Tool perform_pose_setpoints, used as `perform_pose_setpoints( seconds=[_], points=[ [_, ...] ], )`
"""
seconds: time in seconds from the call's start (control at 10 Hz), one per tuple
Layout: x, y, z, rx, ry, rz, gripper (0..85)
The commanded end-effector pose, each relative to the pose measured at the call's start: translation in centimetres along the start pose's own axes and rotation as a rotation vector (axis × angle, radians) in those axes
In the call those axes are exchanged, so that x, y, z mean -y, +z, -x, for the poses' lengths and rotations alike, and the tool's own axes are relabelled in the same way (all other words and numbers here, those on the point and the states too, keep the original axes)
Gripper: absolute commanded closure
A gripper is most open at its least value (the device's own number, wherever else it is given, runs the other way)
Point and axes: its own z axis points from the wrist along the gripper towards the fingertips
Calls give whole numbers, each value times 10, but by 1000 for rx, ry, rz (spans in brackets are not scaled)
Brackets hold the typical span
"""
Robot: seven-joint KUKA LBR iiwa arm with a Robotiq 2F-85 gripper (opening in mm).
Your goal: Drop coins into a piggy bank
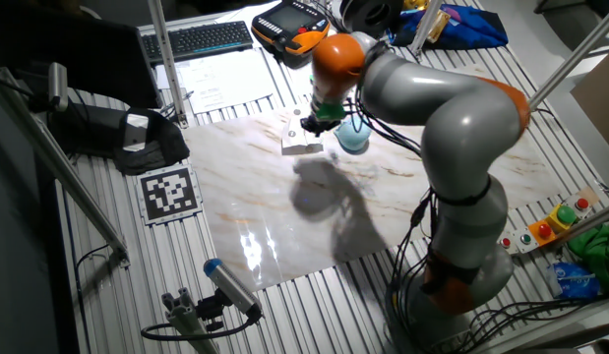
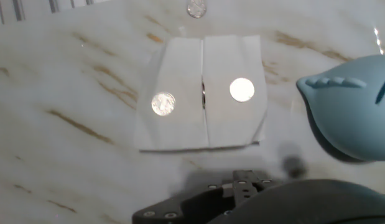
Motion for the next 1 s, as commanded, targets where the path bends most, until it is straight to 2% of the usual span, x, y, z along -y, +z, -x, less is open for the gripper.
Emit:
perform_pose_setpoints(
  seconds=[0.0,0.2,0.4,0.6,0.8,0.9],
  points=[
    [-6,0,2,0,-5,-16,850],
    [-14,3,15,-9,-19,-27,850],
    [-16,12,22,0,-20,-16,850],
    [-20,18,29,3,-22,-24,850],
    [-19,22,33,16,-30,-3,850],
    [-19,24,34,35,-31,12,850]
  ],
)
